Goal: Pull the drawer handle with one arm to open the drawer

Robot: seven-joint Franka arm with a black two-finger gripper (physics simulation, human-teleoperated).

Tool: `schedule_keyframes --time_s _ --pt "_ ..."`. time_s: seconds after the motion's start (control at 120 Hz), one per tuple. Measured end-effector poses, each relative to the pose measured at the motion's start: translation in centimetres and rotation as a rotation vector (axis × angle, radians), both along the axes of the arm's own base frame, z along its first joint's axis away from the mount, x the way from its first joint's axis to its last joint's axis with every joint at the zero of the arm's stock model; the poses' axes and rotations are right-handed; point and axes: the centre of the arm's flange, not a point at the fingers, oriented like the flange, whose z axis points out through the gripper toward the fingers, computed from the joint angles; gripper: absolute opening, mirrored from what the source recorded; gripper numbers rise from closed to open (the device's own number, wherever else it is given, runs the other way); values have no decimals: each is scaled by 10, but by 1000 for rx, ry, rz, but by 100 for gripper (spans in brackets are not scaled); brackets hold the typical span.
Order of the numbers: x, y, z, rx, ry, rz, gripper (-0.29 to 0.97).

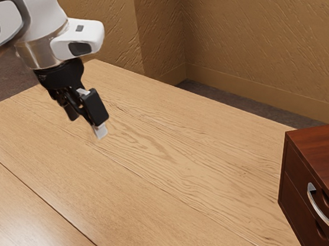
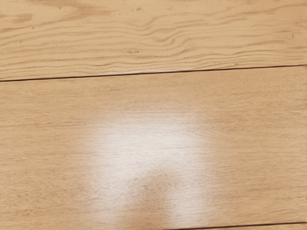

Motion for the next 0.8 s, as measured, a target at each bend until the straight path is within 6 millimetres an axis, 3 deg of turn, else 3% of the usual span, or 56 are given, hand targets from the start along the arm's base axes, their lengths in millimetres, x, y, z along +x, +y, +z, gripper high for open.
schedule_keyframes --time_s 0.125,0.175,0.25,0.375,0.475,0.7,0.8 --pt "2 0 -6 -1 -27 -17 68" --pt "3 2 -22 -2 -13 -10 68" --pt "-13 5 -57 -7 -10 15 68" --pt "-36 4 -80 -51 -70 81 68" --pt "-44 -15 -78 -128 -116 154 68" --pt "-46 -94 -77 -354 -115 309 68" --pt "-41 -113 -84 -424 -93 379 68"
